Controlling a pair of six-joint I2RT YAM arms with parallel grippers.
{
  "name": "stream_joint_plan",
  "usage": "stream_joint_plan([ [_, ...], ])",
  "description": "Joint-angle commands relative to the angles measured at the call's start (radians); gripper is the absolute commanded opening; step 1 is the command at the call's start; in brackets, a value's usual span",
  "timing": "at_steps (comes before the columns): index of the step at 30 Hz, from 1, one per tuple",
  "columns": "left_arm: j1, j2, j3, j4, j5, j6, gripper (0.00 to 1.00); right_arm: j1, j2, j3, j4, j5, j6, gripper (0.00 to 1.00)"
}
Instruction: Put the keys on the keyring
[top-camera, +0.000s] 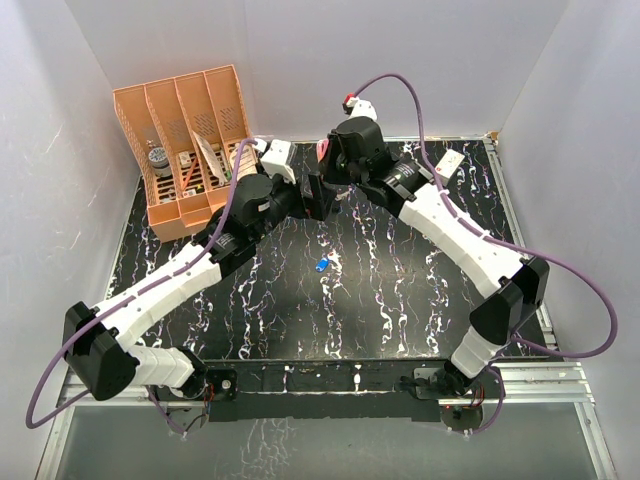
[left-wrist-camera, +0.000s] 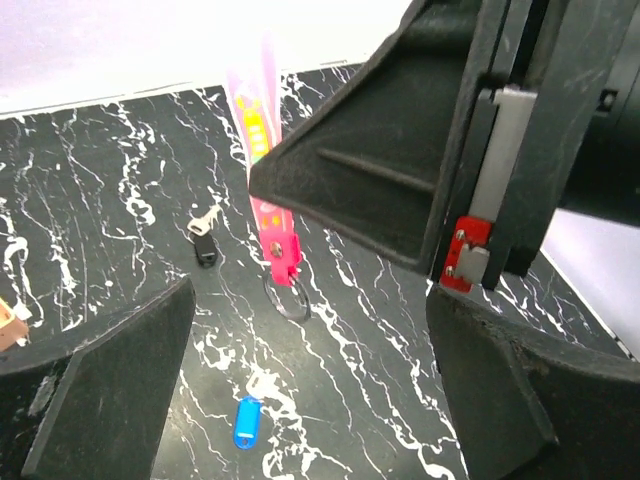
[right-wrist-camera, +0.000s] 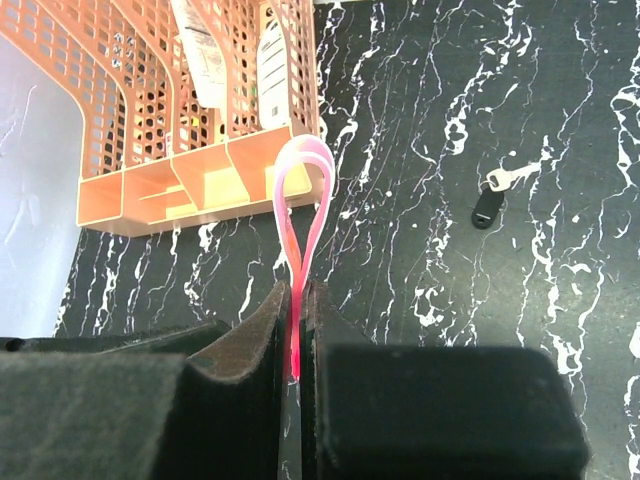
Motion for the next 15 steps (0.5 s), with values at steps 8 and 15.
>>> stream_joint_plan([
  [8, -0.018, -0.046, -0.015, 0.069, -0.128, 0.072, 0.87, 0.036, 0.023, 0.131, -0.041, 0.041, 0.067, 0.00],
  [15, -0.018, -0.053, -0.012, 0.054, -0.146, 0.071, 0.76, 0.044, 0.032, 0.175, -0.087, 0.043, 0.086, 0.00],
])
